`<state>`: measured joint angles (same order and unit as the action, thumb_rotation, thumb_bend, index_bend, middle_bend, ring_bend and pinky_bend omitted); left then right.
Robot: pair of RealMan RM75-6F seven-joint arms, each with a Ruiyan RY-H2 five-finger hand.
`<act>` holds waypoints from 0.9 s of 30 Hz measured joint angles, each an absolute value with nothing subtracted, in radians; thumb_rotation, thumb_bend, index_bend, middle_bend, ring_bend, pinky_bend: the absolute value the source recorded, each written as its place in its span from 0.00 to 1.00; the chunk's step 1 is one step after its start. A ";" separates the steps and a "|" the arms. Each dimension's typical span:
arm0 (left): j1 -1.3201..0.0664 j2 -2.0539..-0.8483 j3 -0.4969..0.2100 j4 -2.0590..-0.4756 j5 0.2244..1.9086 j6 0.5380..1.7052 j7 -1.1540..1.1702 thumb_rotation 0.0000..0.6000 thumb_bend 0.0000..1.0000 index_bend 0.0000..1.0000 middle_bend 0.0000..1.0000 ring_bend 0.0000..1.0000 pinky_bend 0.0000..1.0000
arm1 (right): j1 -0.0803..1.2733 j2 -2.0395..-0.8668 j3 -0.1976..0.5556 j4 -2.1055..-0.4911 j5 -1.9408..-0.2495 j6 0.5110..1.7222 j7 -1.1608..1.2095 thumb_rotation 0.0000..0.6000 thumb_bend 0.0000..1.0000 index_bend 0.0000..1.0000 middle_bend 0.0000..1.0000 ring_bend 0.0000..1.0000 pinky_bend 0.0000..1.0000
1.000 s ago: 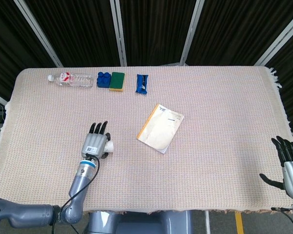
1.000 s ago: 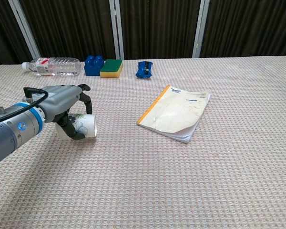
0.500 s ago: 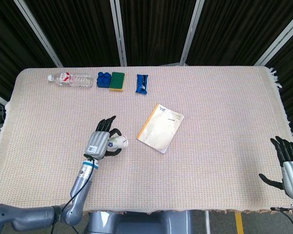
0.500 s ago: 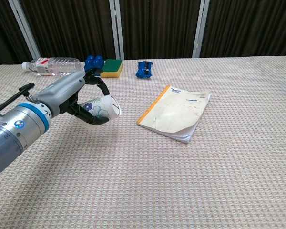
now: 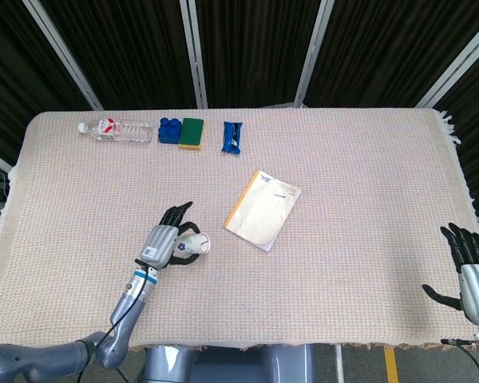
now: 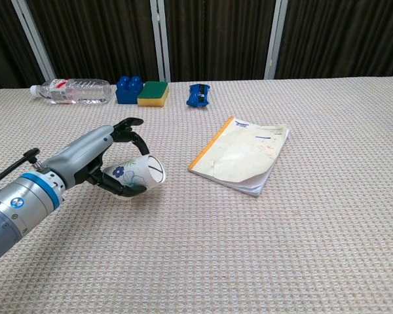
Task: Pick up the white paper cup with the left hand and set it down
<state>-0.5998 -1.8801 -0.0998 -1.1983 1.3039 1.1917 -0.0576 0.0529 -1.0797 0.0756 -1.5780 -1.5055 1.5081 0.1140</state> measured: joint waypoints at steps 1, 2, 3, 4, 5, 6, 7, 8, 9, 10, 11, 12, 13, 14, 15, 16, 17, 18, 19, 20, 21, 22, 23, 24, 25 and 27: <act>-0.595 -1.874 -0.098 -1.202 1.308 1.194 -0.062 1.00 0.15 0.39 0.00 0.00 0.00 | 0.053 -1.080 0.076 -1.578 -1.505 1.508 0.113 1.00 0.00 0.00 0.00 0.00 0.00; -0.588 -1.866 -0.097 -1.207 1.311 1.199 -0.068 1.00 0.15 0.39 0.00 0.00 0.00 | 0.053 -1.080 0.075 -1.579 -1.505 1.508 0.113 1.00 0.00 0.00 0.00 0.00 0.00; -0.582 -1.859 -0.095 -1.210 1.314 1.203 -0.073 1.00 0.15 0.39 0.00 0.00 0.00 | 0.053 -1.080 0.075 -1.579 -1.505 1.508 0.113 1.00 0.00 0.00 0.00 0.00 0.00; -0.576 -1.852 -0.094 -1.214 1.318 1.206 -0.079 1.00 0.15 0.39 0.00 0.00 0.00 | 0.053 -1.080 0.075 -1.579 -1.506 1.508 0.111 1.00 0.00 0.00 0.00 0.00 0.00; -0.570 -1.842 -0.092 -1.218 1.324 1.210 -0.086 1.00 0.15 0.39 0.00 0.00 0.00 | 0.053 -1.080 0.075 -1.579 -1.506 1.508 0.110 1.00 0.00 0.00 0.00 0.00 0.00; -0.565 -1.834 -0.091 -1.220 1.328 1.214 -0.091 1.00 0.15 0.39 0.00 0.00 0.00 | 0.053 -1.080 0.075 -1.579 -1.506 1.508 0.109 1.00 0.00 0.00 0.00 0.00 0.00; -0.560 -1.826 -0.089 -1.222 1.333 1.216 -0.096 1.00 0.15 0.39 0.00 0.00 0.00 | 0.053 -1.081 0.075 -1.580 -1.506 1.508 0.108 1.00 0.00 0.00 0.00 0.00 0.00; -0.553 -1.816 -0.087 -1.224 1.337 1.219 -0.102 1.00 0.15 0.38 0.00 0.00 0.00 | 0.053 -1.081 0.075 -1.580 -1.506 1.508 0.106 1.00 0.00 0.00 0.00 0.00 0.00; -0.548 -1.809 -0.086 -1.226 1.340 1.220 -0.106 1.00 0.15 0.38 0.00 0.00 0.00 | 0.053 -1.081 0.075 -1.581 -1.506 1.508 0.105 1.00 0.00 0.00 0.00 0.00 0.00; -0.544 -1.803 -0.085 -1.228 1.341 1.221 -0.109 1.00 0.15 0.36 0.00 0.00 0.00 | 0.053 -1.081 0.075 -1.581 -1.506 1.508 0.105 1.00 0.00 0.00 0.00 0.00 0.00; -0.539 -1.797 -0.083 -1.229 1.343 1.220 -0.111 1.00 0.15 0.34 0.00 0.00 0.00 | 0.053 -1.081 0.075 -1.581 -1.506 1.509 0.104 1.00 0.00 0.00 0.00 0.00 0.00; -0.536 -1.793 -0.082 -1.230 1.343 1.220 -0.113 1.00 0.15 0.32 0.00 0.00 0.00 | 0.053 -1.082 0.074 -1.581 -1.506 1.509 0.103 1.00 0.00 0.00 0.00 0.00 0.00; -0.533 -1.788 -0.080 -1.230 1.343 1.218 -0.113 1.00 0.15 0.27 0.00 0.00 0.00 | 0.053 -1.082 0.074 -1.581 -1.506 1.509 0.102 1.00 0.00 0.00 0.00 0.00 0.00; -0.529 -1.781 -0.077 -1.232 1.342 1.213 -0.112 1.00 0.15 0.22 0.00 0.00 0.00 | 0.053 -1.082 0.075 -1.581 -1.505 1.509 0.101 1.00 0.00 0.00 0.00 0.00 0.00; -0.526 -1.774 -0.075 -1.233 1.340 1.207 -0.110 1.00 0.15 0.19 0.00 0.00 0.00 | 0.053 -1.082 0.075 -1.581 -1.505 1.508 0.101 1.00 0.00 0.00 0.00 0.00 0.00; -0.523 -1.768 -0.073 -1.235 1.338 1.201 -0.106 1.00 0.15 0.16 0.00 0.00 0.00 | 0.053 -1.082 0.074 -1.582 -1.505 1.508 0.100 1.00 0.00 0.00 0.00 0.00 0.00; -0.520 -1.759 -0.071 -1.238 1.335 1.194 -0.099 1.00 0.15 0.13 0.00 0.00 0.00 | 0.053 -1.082 0.074 -1.582 -1.504 1.508 0.099 1.00 0.00 0.00 0.00 0.00 0.00; -0.517 -1.753 -0.070 -1.239 1.333 1.190 -0.092 1.00 0.15 0.12 0.00 0.00 0.00 | 0.053 -1.082 0.074 -1.582 -1.505 1.508 0.098 1.00 0.00 0.00 0.00 0.00 0.00; -0.514 -1.749 -0.069 -1.241 1.330 1.186 -0.086 1.00 0.15 0.09 0.00 0.00 0.00 | 0.053 -1.083 0.074 -1.583 -1.505 1.508 0.098 1.00 0.00 0.00 0.00 0.00 0.00; -0.510 -1.743 -0.069 -1.244 1.328 1.182 -0.079 1.00 0.15 0.06 0.00 0.00 0.00 | 0.053 -1.083 0.074 -1.583 -1.505 1.509 0.097 1.00 0.00 0.00 0.00 0.00 0.00; -0.507 -1.738 -0.069 -1.246 1.327 1.180 -0.076 1.00 0.15 0.04 0.00 0.00 0.00 | 0.052 -1.083 0.075 -1.583 -1.505 1.509 0.097 1.00 0.00 0.00 0.00 0.00 0.00; -0.505 -1.735 -0.070 -1.250 1.326 1.180 -0.075 1.00 0.15 0.01 0.00 0.00 0.00 | 0.052 -1.083 0.075 -1.583 -1.504 1.509 0.097 1.00 0.00 0.00 0.00 0.00 0.00; -0.503 -1.730 -0.072 -1.256 1.327 1.181 -0.076 1.00 0.15 0.00 0.00 0.00 0.00 | 0.052 -1.083 0.075 -1.583 -1.504 1.509 0.097 1.00 0.00 0.00 0.00 0.00 0.00; -0.501 -1.726 -0.073 -1.261 1.328 1.183 -0.078 1.00 0.15 0.00 0.00 0.00 0.00 | 0.052 -1.083 0.075 -1.583 -1.503 1.509 0.097 1.00 0.00 0.00 0.00 0.00 0.00; -0.498 -1.721 -0.075 -1.267 1.330 1.186 -0.081 1.00 0.15 0.00 0.00 0.00 0.00 | 0.052 -1.083 0.075 -1.582 -1.503 1.509 0.097 1.00 0.00 0.00 0.00 0.00 0.00; -0.492 -1.708 -0.078 -1.283 1.340 1.203 -0.082 1.00 0.15 0.00 0.00 0.00 0.00 | 0.052 -1.083 0.076 -1.581 -1.503 1.511 0.097 1.00 0.00 0.00 0.00 0.00 0.00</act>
<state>-0.4917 -1.7076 -0.0776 -1.2830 1.3405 1.2029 -0.0819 0.0519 -1.0828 0.0757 -1.5810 -1.5034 1.5107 0.0974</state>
